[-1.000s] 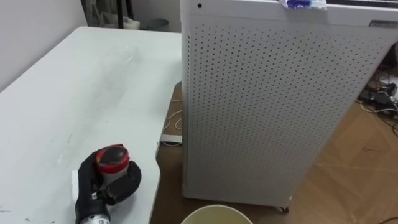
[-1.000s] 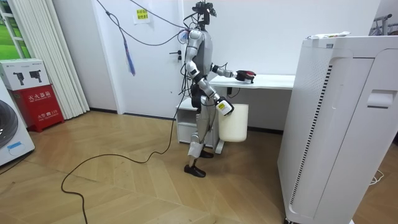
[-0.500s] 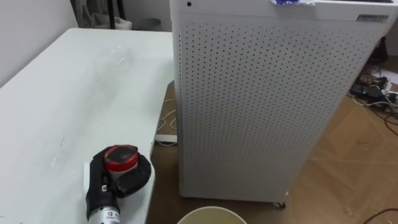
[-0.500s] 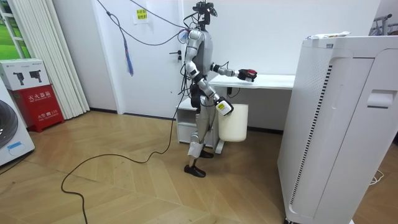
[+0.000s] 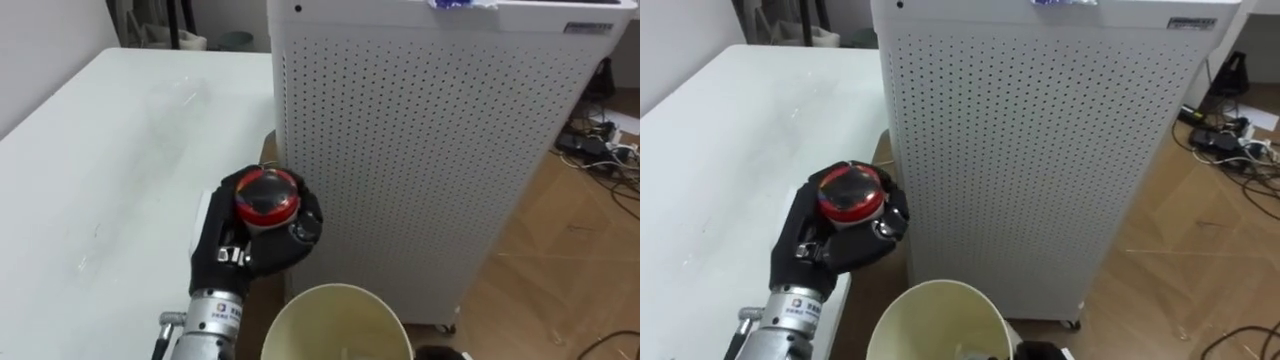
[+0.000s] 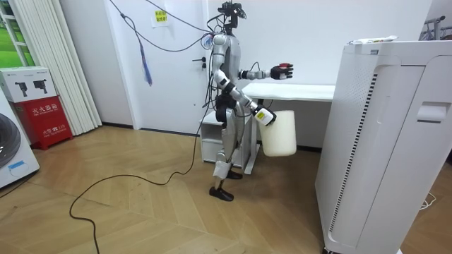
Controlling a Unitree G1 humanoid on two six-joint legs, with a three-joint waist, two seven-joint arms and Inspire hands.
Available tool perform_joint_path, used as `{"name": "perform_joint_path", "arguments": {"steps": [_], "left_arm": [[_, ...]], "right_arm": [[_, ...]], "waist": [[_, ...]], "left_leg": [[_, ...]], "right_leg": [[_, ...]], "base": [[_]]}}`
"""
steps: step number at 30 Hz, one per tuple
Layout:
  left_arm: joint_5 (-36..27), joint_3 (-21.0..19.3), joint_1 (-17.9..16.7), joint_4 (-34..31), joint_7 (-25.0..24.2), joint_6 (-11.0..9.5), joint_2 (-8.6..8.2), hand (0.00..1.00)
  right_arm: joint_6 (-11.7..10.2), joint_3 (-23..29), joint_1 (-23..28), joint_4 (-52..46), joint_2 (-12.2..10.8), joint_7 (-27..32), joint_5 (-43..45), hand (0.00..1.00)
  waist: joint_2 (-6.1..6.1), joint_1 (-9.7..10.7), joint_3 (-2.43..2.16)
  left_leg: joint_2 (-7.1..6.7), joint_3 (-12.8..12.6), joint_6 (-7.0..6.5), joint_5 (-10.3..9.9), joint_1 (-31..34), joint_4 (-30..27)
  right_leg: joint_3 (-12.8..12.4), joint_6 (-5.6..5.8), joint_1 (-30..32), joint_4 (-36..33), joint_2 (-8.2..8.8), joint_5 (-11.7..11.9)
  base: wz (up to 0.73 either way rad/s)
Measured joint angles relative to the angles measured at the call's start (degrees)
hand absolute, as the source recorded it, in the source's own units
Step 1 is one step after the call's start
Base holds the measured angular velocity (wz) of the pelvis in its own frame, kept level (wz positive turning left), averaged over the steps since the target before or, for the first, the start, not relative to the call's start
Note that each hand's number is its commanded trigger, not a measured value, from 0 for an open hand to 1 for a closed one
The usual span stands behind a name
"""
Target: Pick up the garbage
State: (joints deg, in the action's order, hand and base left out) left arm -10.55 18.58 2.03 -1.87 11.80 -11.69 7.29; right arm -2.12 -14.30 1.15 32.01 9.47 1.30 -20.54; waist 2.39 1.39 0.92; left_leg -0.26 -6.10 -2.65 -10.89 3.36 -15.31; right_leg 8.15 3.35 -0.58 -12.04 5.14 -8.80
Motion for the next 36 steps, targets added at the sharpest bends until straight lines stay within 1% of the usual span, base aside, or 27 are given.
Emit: {"name": "perform_joint_path", "arguments": {"steps": [5,7,8,10,12,13,14,15,16,20,24,27,30,33,36], "left_arm": [[-0.13,2.21,-0.01,0.14,-4.66,0.34,0.21,1.0],[-0.52,4.02,-0.03,0.78,-7.61,0.53,0.36,1.0],[-0.52,4.44,-0.05,1.01,-8.29,0.72,0.36,1.0],[-0.5,5.73,-0.09,1.65,-10.66,2.2,0.49,1.0],[-0.58,6.57,-0.19,2.1,-11.89,3.21,0.85,1.0],[-0.58,6.93,-0.44,2.13,-12.7,3.91,1.18,0.89],[-0.57,7.1,-0.49,2.15,-13.0,4.29,1.31,0.73],[-0.56,7.31,-0.55,2.19,-13.64,4.79,1.49,0.12],[-0.55,7.62,-0.57,2.2,-14.13,5.07,1.7,0.0],[-0.5,8.98,-0.82,2.77,-15.92,5.11,2.4,0.0],[-0.45,9.82,-2.46,3.28,-17.44,5.1,2.49,0.0],[-0.43,10.4,-3.24,3.5,-17.62,5.13,2.49,0.0],[-0.09,10.92,-3.5,4.34,-17.64,5.18,2.46,0.0],[-0.13,11.2,-3.61,4.57,-17.51,5.18,2.47,0.0],[-0.14,11.2,-3.57,4.92,-17.43,5.18,2.57,0.0]], "right_arm": [[-0.07,-0.03,-1.36,0.0,0.01,0.83,-0.04,1.0],[-0.17,-0.05,-1.42,0.02,0.01,1.06,-0.03,1.0],[-0.17,-0.07,-1.42,0.02,0.01,1.06,-0.03,1.0],[-0.17,-0.13,-1.42,0.02,0.01,1.06,-0.03,1.0],[-0.16,-0.13,-1.44,0.02,0.01,1.02,0.04,1.0],[-0.16,-0.13,-1.44,0.02,0.02,1.0,0.04,1.0],[-0.16,-0.12,-1.47,0.02,0.03,1.0,0.06,1.0],[-0.15,-0.12,-1.65,0.02,0.03,0.99,0.06,1.0],[-0.15,-0.13,-1.93,0.02,0.03,0.96,0.05,1.0],[-0.15,-0.13,-2.51,0.02,0.03,0.45,0.04,1.0],[-0.16,-0.13,-2.87,0.02,-0.05,-0.15,0.06,1.0],[-0.15,-0.17,-3.16,0.02,-0.39,-0.19,0.06,1.0],[-0.14,-0.23,-3.19,0.03,-0.46,-0.16,0.22,1.0],[0.93,-1.2,-3.1,0.06,-0.42,0.57,0.3,1.0],[0.93,-0.72,-3.49,-0.06,-0.16,1.55,-0.18,1.0]], "waist": [[0.06,0.21,0.0],[0.05,0.5,0.0],[0.05,0.5,0.01],[-0.02,0.59,0.07],[-0.16,0.82,0.15],[-0.29,1.11,0.23],[-0.34,1.21,0.26],[-0.43,1.38,0.31],[-0.49,1.44,0.32],[-0.64,1.73,0.37],[-0.65,2.33,0.36],[-0.64,3.0,0.37],[-0.63,3.1,0.36],[-0.62,3.13,0.37],[-0.54,3.36,0.35]], "left_leg": [[0.14,-0.46,0.0,0.0,-0.14,0.08],[0.14,-0.42,0.0,0.0,-0.15,0.04],[0.14,-0.42,0.0,0.0,-0.15,0.03],[0.17,-0.45,0.0,0.0,-0.07,0.03],[0.22,-0.47,0.01,-0.01,-0.01,0.04],[0.26,-0.47,0.01,-0.01,0.01,0.03],[0.27,-0.48,0.01,-0.01,0.05,0.03],[0.33,-0.66,0.01,-0.01,0.14,0.05],[0.41,-1.04,0.02,-0.01,0.19,0.06],[0.52,-1.64,0.01,-0.01,0.16,0.11],[0.48,-1.86,0.0,-0.01,0.97,0.05],[0.47,-1.92,0.0,0.0,1.15,0.14],[0.51,-2.58,0.01,0.01,0.93,0.57],[0.49,-2.99,0.0,0.01,1.06,0.64],[0.45,-3.13,0.0,0.01,0.97,0.7]], "right_leg": [[-0.2,0.0,0.44,-0.6,-0.06,0.0],[-0.27,0.0,0.35,-0.6,-0.04,0.0],[-0.29,0.0,0.36,-0.6,-0.03,0.0],[-0.31,0.0,0.51,-0.6,-0.03,0.0],[-0.2,0.0,0.59,-0.62,-0.04,0.0],[-0.17,0.0,0.63,-0.67,-0.07,-0.01],[-0.17,0.0,0.7,-0.74,-0.08,-0.01],[-0.2,-0.01,0.89,-0.84,-0.09,-0.01],[-0.22,-0.06,1.09,-0.93,-0.1,-0.04],[-0.22,-0.13,1.77,-1.71,-0.03,-0.08],[-0.28,-0.13,2.81,-2.11,0.05,-0.08],[-0.29,-0.13,3.07,-2.13,0.06,-0.08],[-0.44,-0.13,3.31,-2.13,0.05,-0.08],[-0.79,-0.13,3.62,-2.14,0.07,-0.08],[-0.74,-0.13,3.63,-2.14,0.15,-0.08]], "base": [[-0.04],[0.0],[0.0],[0.0],[0.0],[0.0],[0.0],[-0.08],[-0.11],[-0.1],[-0.03],[-0.01],[-0.09],[-0.06],[-0.01]]}}
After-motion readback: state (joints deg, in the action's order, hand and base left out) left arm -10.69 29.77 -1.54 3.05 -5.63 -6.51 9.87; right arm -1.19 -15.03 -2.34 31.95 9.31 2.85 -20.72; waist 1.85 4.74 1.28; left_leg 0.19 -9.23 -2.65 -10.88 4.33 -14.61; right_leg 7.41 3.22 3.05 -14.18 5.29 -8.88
